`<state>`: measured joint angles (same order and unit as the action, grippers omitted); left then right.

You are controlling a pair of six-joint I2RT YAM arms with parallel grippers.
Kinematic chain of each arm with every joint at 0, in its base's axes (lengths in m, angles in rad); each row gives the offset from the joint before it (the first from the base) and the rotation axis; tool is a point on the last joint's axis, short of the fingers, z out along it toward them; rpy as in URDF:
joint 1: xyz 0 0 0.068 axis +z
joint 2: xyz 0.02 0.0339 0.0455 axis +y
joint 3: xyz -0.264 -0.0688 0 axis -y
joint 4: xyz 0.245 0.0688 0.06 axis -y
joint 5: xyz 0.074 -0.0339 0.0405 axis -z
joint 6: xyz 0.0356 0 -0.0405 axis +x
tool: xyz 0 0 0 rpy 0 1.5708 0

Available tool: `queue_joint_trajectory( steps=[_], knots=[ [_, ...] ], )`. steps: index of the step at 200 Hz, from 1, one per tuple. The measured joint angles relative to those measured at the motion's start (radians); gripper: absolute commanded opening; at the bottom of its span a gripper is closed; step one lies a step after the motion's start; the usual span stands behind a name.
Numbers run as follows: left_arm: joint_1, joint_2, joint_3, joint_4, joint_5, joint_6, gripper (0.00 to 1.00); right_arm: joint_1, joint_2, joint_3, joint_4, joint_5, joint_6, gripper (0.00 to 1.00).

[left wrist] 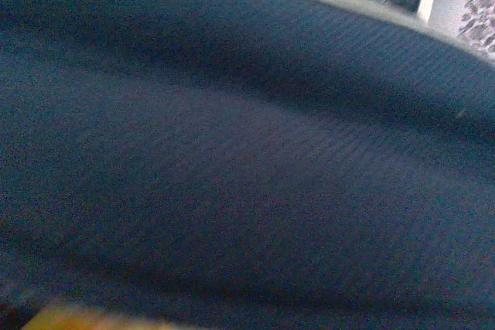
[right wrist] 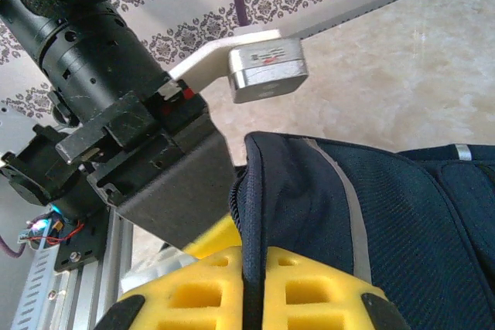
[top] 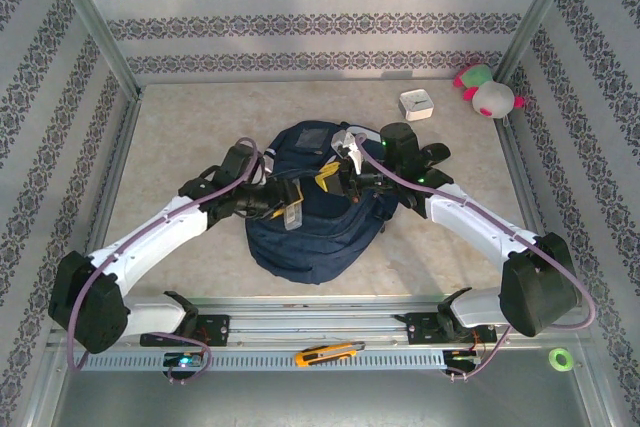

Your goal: Pack the student bag

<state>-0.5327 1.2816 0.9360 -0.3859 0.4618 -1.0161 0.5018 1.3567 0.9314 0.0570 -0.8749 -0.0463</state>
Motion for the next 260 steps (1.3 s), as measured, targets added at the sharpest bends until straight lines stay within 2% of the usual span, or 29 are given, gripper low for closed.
queue_joint_trajectory(
  steps=[21,46,75,96,129,150,180,199,218,225,235,242,260],
  knots=[
    [-0.022,0.03,-0.001,0.09,-0.007,-0.057,0.6,0.0,0.0,0.0,0.002,0.0,0.0,0.0],
    [-0.034,0.04,-0.018,0.184,-0.008,-0.111,0.63,0.0,0.0,0.0,0.012,0.008,0.005,0.0],
    [-0.037,0.032,-0.041,0.229,-0.005,-0.137,0.61,0.0,0.0,0.0,0.019,0.013,0.014,0.0],
    [-0.038,0.01,-0.07,0.266,0.0,-0.154,0.54,0.0,0.0,0.0,0.019,0.011,0.015,0.0],
    [-0.051,-0.077,-0.103,0.271,-0.027,-0.168,0.6,0.0,0.0,0.0,0.019,0.011,0.018,0.0],
    [-0.051,-0.129,-0.118,0.281,-0.046,-0.171,0.6,0.0,0.0,0.0,0.019,0.011,0.018,0.0],
    [-0.051,-0.128,-0.121,0.279,-0.057,-0.162,0.59,0.0,0.0,0.0,0.019,0.01,0.018,0.0],
    [-0.051,-0.145,-0.119,0.242,-0.104,-0.114,0.63,0.0,-0.004,-0.003,0.017,0.005,0.005,0.0],
    [-0.047,-0.211,-0.111,0.167,-0.175,-0.027,0.69,0.0,-0.021,-0.013,-0.025,-0.032,-0.072,0.0],
    [-0.04,-0.243,-0.106,0.148,-0.192,0.011,0.71,0.0,-0.028,-0.014,-0.061,-0.05,-0.121,0.07],
    [-0.024,-0.286,-0.099,0.124,-0.206,0.072,0.74,0.0,-0.037,-0.014,-0.123,-0.064,-0.194,0.24],
    [-0.003,-0.318,-0.096,0.112,-0.213,0.126,0.74,0.0,-0.043,-0.013,-0.171,-0.076,-0.239,0.33],
    [0.08,-0.381,-0.096,0.085,-0.219,0.283,0.79,0.007,-0.069,-0.012,-0.272,-0.087,-0.318,0.42]
  ],
)
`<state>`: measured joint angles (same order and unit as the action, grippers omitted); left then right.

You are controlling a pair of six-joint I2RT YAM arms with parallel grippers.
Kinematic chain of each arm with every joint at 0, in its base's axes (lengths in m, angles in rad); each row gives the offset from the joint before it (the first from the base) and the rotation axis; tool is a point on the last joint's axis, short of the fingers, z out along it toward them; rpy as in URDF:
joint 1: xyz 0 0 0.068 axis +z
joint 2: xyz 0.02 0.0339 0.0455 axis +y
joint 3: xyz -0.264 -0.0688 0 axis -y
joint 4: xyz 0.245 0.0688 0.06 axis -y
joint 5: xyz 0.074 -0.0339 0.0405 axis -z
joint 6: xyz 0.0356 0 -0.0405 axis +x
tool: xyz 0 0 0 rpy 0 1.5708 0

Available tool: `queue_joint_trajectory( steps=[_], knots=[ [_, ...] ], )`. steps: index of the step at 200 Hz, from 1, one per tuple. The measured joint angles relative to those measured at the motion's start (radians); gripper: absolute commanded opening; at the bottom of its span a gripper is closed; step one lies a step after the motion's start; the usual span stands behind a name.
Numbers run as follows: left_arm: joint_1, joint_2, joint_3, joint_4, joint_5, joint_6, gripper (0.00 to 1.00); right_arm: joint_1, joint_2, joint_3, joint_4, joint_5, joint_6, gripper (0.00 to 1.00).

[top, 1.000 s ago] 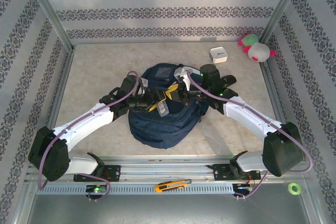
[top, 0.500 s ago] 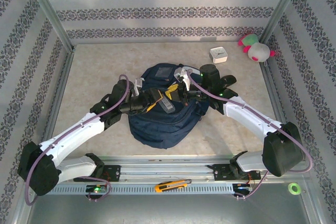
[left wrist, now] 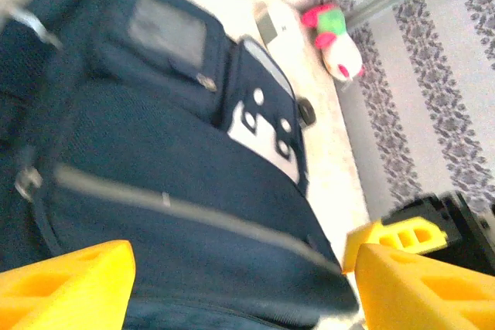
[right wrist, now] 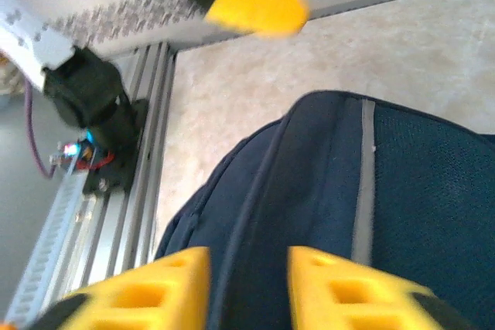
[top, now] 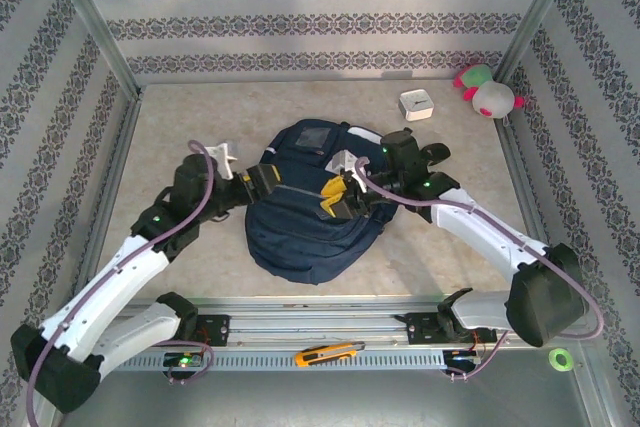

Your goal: Pack the student bag

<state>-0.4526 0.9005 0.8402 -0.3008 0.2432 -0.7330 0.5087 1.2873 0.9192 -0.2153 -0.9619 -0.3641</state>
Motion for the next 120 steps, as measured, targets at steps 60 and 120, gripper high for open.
queue_joint_trajectory(
  steps=[60,120],
  knots=[
    [0.173,0.13,0.069,-0.14,0.158,0.666,0.81,0.01,-0.254,-0.1,-0.069,0.182,0.267,0.55],
    [0.243,0.391,0.025,0.033,0.313,0.578,0.58,0.015,-0.388,-0.366,-0.005,0.564,0.874,0.5]
  ],
)
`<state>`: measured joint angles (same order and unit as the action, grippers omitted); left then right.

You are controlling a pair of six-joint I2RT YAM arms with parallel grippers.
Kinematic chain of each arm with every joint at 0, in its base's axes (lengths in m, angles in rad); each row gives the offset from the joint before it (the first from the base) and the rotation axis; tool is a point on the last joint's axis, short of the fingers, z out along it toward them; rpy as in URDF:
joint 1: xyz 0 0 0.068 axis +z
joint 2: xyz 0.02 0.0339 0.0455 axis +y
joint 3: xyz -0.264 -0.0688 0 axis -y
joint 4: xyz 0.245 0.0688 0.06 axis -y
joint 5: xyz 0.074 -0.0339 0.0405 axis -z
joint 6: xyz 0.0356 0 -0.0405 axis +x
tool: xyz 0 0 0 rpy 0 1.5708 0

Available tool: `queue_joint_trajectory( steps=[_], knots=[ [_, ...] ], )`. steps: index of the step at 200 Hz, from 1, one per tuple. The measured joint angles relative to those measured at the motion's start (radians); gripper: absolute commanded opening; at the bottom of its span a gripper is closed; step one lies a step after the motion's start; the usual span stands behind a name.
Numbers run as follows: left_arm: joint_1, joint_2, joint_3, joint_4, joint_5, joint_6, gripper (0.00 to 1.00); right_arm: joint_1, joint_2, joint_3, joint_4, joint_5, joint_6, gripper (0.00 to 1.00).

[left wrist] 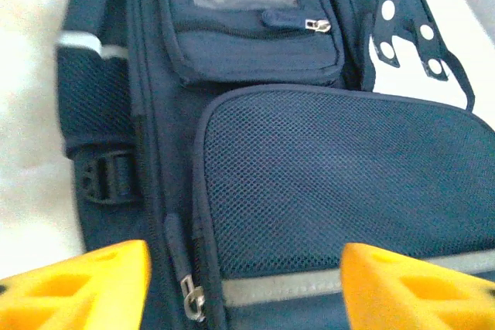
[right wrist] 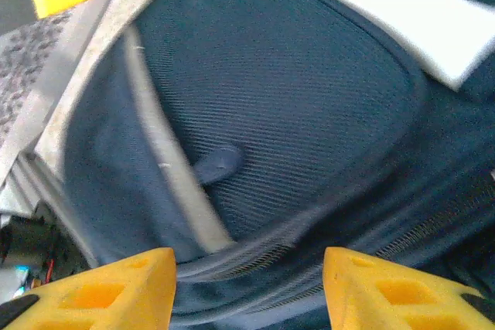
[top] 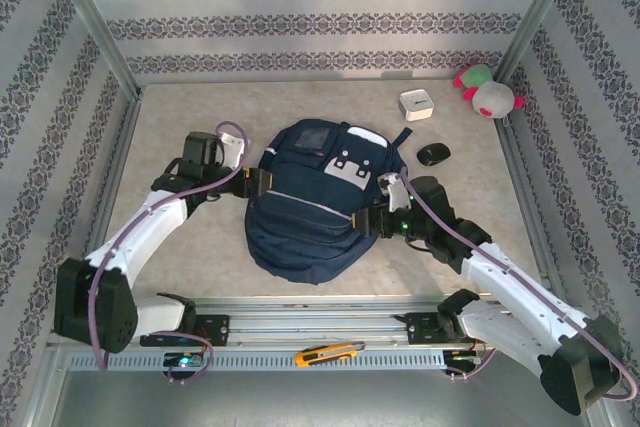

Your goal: Pack the student bag

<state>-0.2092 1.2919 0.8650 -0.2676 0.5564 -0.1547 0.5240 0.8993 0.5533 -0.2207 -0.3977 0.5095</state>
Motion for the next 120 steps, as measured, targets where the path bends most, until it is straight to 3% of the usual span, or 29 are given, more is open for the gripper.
queue_joint_trajectory(
  steps=[38,71,96,120],
  knots=[
    [-0.043,0.021,-0.115,0.091,0.039,-0.105,0.44,-0.023,0.172,-0.018,0.169,-0.019,0.117,0.44],
    [-0.121,-0.111,-0.261,0.22,0.023,-0.221,0.4,-0.077,0.341,-0.005,0.271,-0.085,0.123,0.41],
    [-0.226,-0.252,-0.35,0.259,-0.024,-0.299,0.46,-0.133,0.454,0.068,0.293,-0.119,0.082,0.43],
    [-0.305,-0.373,-0.377,0.234,-0.059,-0.323,0.63,-0.18,0.533,0.167,0.332,-0.15,0.021,0.51]
  ],
)
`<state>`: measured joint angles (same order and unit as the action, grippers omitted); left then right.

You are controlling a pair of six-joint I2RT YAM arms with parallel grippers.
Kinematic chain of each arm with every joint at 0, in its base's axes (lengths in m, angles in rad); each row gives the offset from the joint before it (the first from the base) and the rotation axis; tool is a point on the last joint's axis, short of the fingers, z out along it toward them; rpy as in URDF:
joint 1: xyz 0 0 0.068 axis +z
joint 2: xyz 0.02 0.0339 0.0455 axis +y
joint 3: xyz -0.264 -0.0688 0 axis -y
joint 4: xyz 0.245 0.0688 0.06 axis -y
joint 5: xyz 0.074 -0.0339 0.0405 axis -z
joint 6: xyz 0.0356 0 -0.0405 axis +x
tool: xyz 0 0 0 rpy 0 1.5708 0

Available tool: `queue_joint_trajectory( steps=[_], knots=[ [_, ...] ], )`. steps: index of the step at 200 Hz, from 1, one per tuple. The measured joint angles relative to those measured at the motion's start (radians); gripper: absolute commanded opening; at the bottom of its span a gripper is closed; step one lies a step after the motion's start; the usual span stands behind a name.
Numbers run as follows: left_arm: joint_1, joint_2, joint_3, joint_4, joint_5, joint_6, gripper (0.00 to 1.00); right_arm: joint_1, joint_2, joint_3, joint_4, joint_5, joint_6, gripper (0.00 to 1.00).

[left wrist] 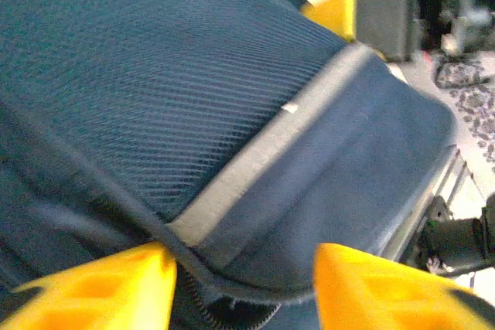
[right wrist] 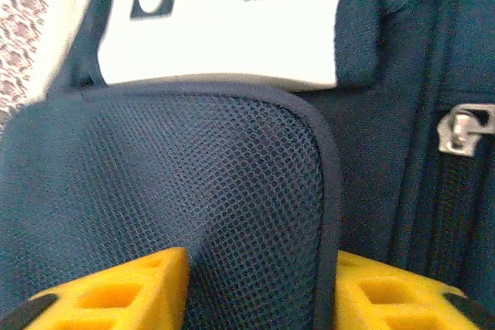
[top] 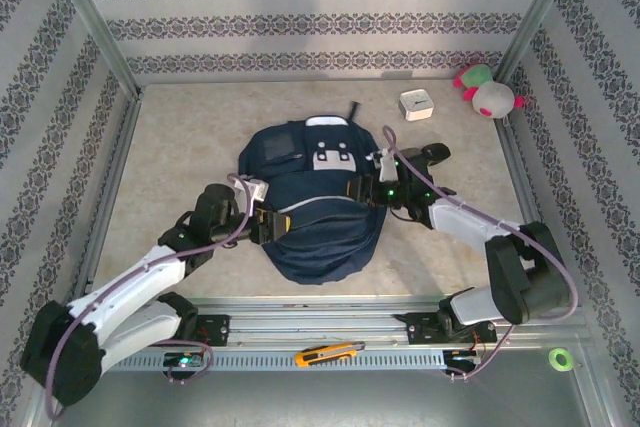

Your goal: Pack the student bag

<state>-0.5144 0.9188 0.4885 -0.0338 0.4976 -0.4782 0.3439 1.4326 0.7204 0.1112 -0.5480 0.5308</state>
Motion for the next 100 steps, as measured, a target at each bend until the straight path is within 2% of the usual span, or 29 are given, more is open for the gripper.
queue_joint_trajectory(
  steps=[25,51,77,100],
  knots=[
    [-0.009,-0.119,0.026,-0.117,-0.103,0.057,0.72,-0.041,-0.017,0.05,0.025,-0.028,-0.069,0.57],
    [0.013,-0.182,0.11,-0.24,-0.197,0.234,0.76,-0.067,-0.143,0.051,-0.026,-0.005,-0.159,0.59],
    [0.032,-0.148,0.164,-0.319,-0.208,0.46,0.76,-0.066,-0.285,0.034,-0.064,0.003,-0.169,0.57],
    [0.032,-0.042,0.191,-0.411,-0.173,0.691,0.76,-0.037,-0.368,-0.04,-0.074,-0.004,-0.137,0.57]
  ],
)
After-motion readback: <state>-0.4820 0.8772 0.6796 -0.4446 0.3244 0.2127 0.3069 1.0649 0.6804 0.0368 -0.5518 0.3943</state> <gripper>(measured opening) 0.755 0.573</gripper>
